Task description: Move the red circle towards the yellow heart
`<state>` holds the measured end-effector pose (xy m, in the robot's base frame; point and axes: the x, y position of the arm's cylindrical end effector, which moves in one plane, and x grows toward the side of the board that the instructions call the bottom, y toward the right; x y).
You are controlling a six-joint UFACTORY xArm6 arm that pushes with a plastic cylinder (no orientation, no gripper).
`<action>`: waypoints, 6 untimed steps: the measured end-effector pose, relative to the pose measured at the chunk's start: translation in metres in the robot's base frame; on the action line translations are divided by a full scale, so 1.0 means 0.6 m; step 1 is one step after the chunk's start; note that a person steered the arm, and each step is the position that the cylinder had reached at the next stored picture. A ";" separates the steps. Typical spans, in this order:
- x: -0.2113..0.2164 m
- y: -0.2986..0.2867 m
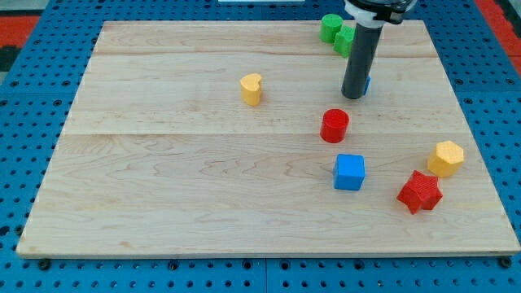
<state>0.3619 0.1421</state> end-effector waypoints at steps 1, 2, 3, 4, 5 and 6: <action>-0.063 0.010; -0.102 0.046; -0.094 0.069; -0.008 0.060; 0.056 0.099; 0.141 0.036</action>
